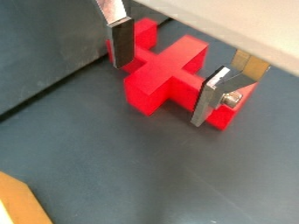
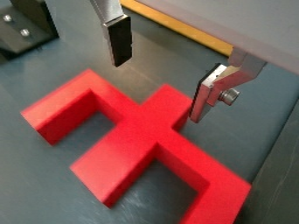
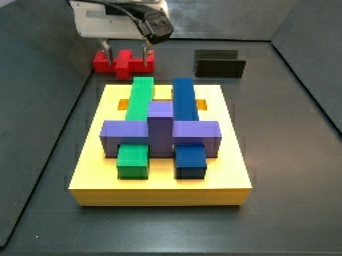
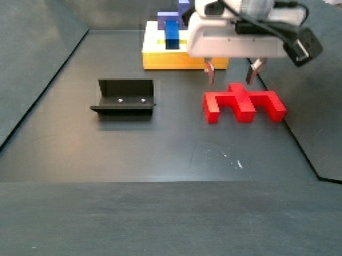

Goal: Pick up the red object. Move up. Place the red object on the fixture. Regrasp the red object. Move to above the board. Insert the red object.
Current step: Pick up the red object.

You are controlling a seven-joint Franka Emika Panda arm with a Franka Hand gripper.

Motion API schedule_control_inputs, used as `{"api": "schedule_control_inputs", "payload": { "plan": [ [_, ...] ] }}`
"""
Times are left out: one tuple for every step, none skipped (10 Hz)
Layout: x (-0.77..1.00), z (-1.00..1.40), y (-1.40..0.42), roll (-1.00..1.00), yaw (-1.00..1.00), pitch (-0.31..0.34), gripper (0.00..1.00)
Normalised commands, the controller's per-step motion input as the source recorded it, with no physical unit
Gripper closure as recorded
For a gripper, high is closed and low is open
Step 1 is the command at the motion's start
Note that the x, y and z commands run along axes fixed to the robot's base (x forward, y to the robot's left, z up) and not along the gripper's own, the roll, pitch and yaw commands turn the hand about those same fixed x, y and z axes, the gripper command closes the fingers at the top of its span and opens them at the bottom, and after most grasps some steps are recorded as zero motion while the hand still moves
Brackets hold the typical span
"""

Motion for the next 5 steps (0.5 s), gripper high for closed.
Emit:
{"api": "schedule_control_inputs", "payload": {
  "plan": [
    [-0.09,-0.32,0.02,0.01,0.05,-0.057,0.00],
    [-0.02,-0.25,0.02,0.00,0.06,-0.039,0.00],
    [0.00,-0.20,0.06,0.00,0.12,-0.004,0.00],
    [0.00,-0.21,0.06,0.04,0.11,0.000,0.00],
    [0.00,-0.17,0.07,0.08,0.09,0.000,0.00]
  ]
}}
